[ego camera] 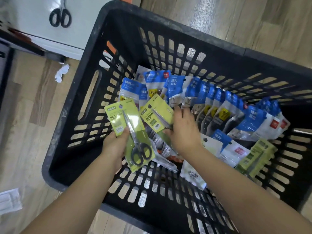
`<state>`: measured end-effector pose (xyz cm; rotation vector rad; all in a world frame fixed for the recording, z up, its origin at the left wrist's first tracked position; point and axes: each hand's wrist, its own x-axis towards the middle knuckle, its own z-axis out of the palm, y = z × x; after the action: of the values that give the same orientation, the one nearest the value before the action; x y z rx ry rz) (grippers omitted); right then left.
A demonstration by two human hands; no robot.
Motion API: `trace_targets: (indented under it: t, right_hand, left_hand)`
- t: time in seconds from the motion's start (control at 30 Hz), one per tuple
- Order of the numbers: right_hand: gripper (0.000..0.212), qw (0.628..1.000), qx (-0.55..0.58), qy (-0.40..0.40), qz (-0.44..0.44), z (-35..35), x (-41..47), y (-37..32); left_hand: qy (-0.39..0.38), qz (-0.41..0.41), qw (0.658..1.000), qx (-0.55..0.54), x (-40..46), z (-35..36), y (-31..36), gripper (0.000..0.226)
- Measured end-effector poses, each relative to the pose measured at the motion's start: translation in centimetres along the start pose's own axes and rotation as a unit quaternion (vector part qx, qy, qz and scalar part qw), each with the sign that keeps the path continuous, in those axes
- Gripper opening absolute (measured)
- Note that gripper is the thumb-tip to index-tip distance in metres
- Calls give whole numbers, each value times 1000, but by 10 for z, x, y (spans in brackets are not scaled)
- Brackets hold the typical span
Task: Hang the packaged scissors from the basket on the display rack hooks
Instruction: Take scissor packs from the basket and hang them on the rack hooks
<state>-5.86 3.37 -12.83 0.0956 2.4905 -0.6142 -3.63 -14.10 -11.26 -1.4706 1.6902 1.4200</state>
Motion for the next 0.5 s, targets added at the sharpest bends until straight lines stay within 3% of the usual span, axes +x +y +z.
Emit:
trace_targets:
  t: [0.1,0.17,0.3,0.5]
  right_hand:
    - [38,967,226,-55,102,-7,1,-3]
    - [13,940,304,-71,140,-15,-3,-4]
    - [33,906,374,-87,179,-58,-23,-12]
    - [30,875,444,-86,172,-157,-62,-52]
  left_hand:
    - [-1,7,1000,-6,-6,-1,3,12]
    - [-8,10,1000,-11,-15,-2,7,11]
    - [-29,16,999,-19,-47,-8,24,18]
    - [-38,55,995,-68,-131,-33,76,21]
